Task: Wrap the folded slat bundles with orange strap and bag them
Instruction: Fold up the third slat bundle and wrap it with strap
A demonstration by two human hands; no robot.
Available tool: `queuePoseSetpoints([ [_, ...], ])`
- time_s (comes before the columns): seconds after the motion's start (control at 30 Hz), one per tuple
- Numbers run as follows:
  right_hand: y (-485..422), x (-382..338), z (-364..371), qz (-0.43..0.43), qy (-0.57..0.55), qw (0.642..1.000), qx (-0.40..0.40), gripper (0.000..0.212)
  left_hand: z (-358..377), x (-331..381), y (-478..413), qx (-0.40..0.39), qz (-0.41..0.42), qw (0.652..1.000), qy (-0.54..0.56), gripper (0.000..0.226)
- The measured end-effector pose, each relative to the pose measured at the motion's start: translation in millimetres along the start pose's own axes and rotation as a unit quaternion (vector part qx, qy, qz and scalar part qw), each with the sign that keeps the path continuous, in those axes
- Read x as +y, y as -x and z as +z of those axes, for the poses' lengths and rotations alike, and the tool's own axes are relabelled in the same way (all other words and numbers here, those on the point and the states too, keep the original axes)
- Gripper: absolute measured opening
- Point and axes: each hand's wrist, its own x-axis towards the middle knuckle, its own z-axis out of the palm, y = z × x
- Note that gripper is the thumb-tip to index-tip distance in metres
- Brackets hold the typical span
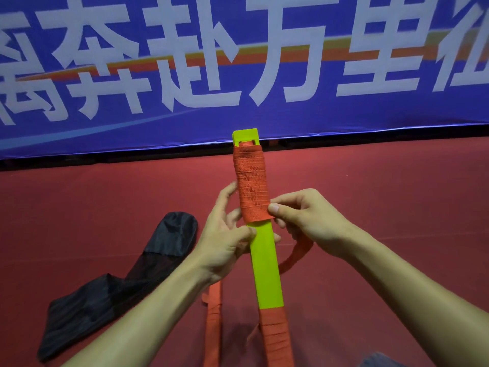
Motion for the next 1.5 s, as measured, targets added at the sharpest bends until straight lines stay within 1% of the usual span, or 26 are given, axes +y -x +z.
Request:
queuePoseSetpoints([
  [0.07,0,1,4,0.005,-0.008,1.000,0.006,0.020,1,-3,0,0.012,0.020,0.999,-0.025,0.103],
  [0.1,0,2,6,0.005,-0.002,1.000,0.024,0.020,3,-4,-1,0.014,0.031,0.998,-0.050,0.106],
  [0.23,0,4,11,-0.006,0.017,0.996,0.089,0.021,7,-12,0,0.025,0.083,0.981,-0.174,0.096],
  [0.3,0,3,12,-0.010,0.001,0.995,0.102,0.021,8,-13,1,0.042,0.105,0.960,-0.256,0.106],
  [0.37,1,1,15,-0.015,-0.011,0.994,0.108,0.020,7,-14,1,0.071,0.117,0.929,-0.345,0.118],
  [0.4,1,0,16,-0.016,-0.015,0.994,0.107,0.020,7,-14,1,0.091,0.124,0.915,-0.373,0.120],
  [0.47,1,0,19,-0.017,-0.031,0.994,0.104,0.018,6,-14,2,0.118,0.138,0.895,-0.408,0.118],
  [0.53,1,1,20,-0.016,-0.033,0.995,0.096,0.018,5,-14,2,0.133,0.138,0.885,-0.425,0.113],
  [0.6,1,0,21,-0.010,-0.028,0.997,0.073,0.014,1,-13,1,0.139,0.124,0.892,-0.412,0.110],
  [0.7,1,-1,19,-0.011,0.000,0.998,0.059,0.007,-4,-13,-2,0.127,0.099,0.922,-0.352,0.110],
  [0.83,-3,4,11,-0.039,0.086,0.990,0.104,0.012,-8,-9,-1,0.111,0.059,0.960,-0.251,0.110],
  [0.9,-4,3,8,-0.039,0.145,0.984,0.097,0.016,-9,-6,-1,0.101,0.048,0.969,-0.222,0.108],
  [0.97,-4,1,7,-0.033,0.179,0.980,0.082,0.019,-9,-5,-2,0.094,0.035,0.974,-0.205,0.105],
  [1.07,-5,1,5,-0.019,0.184,0.980,0.071,0.027,-9,-5,-2,0.087,0.013,0.974,-0.210,0.100],
  [1.13,-5,1,4,-0.016,0.167,0.984,0.064,0.030,-10,-7,-2,0.075,0.001,0.976,-0.204,0.097],
  [1.23,-5,2,3,-0.020,0.140,0.988,0.061,0.031,-11,-7,-2,0.058,-0.011,0.980,-0.191,0.094],
  [1.4,-5,5,3,-0.027,0.132,0.989,0.063,0.035,-4,-8,-1,0.031,-0.016,0.989,-0.147,0.089],
  [1.5,-4,4,2,-0.039,0.128,0.989,0.070,0.031,-2,-9,-3,0.023,-0.016,0.992,-0.119,0.083],
])
